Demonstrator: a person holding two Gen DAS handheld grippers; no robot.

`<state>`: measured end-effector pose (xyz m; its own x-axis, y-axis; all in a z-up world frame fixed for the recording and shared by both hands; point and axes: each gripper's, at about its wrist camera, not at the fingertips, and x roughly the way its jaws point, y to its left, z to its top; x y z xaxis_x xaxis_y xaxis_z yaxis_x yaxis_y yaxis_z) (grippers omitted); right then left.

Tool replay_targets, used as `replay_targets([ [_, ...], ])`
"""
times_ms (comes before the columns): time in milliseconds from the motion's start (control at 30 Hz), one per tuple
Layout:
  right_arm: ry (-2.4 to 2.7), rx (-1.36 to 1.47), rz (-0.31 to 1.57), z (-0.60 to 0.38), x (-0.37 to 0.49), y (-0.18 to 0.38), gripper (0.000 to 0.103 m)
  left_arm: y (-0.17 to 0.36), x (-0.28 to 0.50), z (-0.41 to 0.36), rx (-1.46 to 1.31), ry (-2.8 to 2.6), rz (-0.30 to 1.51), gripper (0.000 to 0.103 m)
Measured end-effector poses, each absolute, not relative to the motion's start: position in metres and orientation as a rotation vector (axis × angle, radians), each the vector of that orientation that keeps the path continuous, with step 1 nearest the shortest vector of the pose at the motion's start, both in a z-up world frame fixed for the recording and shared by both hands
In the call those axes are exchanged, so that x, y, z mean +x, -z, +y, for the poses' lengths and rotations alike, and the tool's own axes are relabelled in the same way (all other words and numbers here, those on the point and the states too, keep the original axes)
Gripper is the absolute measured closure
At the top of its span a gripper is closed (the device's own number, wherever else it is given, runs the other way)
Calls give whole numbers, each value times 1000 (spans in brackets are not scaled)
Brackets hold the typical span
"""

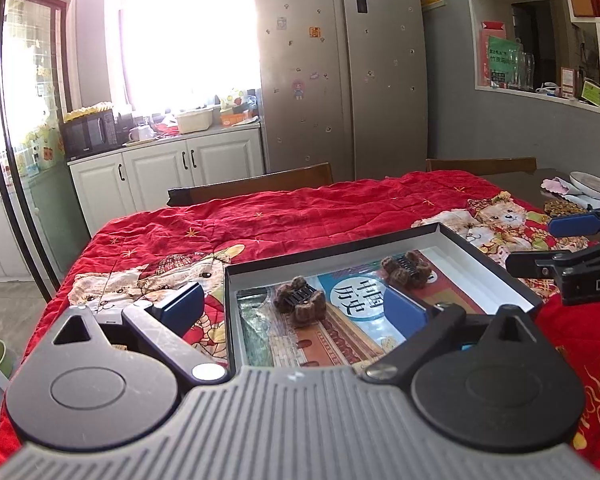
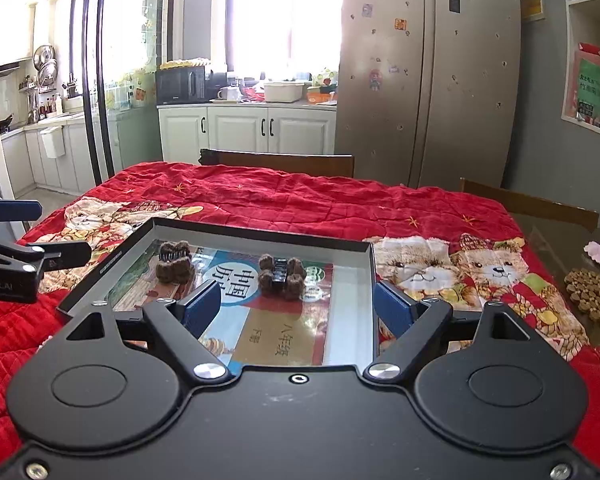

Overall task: Organize objects
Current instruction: 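Lower the clips into the tray and open the right tool while the left tool opens, then withdraw both tools from the tray back toward the crocheted scrunchies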

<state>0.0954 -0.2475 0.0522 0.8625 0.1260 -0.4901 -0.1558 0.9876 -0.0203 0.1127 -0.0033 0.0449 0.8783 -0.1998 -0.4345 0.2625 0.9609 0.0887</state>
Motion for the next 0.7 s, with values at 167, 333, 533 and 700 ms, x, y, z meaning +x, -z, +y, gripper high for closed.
replay_targets([
  [167, -144, -46, 512, -254, 84, -50, 20, -46, 100, -2, 159, 257, 427, 2],
  [333, -140, -38, 511, -260, 73, -48, 20, -47, 87, 0, 168, 271, 421, 1],
  [533, -138, -31, 517, -265, 59, -44, 20, -44, 74, 4, 176, 276, 426, 1],
  [700, -151, -19, 529, -267, 47, -40, 20, -41, 63, 7, 184, 303, 442, 1],
])
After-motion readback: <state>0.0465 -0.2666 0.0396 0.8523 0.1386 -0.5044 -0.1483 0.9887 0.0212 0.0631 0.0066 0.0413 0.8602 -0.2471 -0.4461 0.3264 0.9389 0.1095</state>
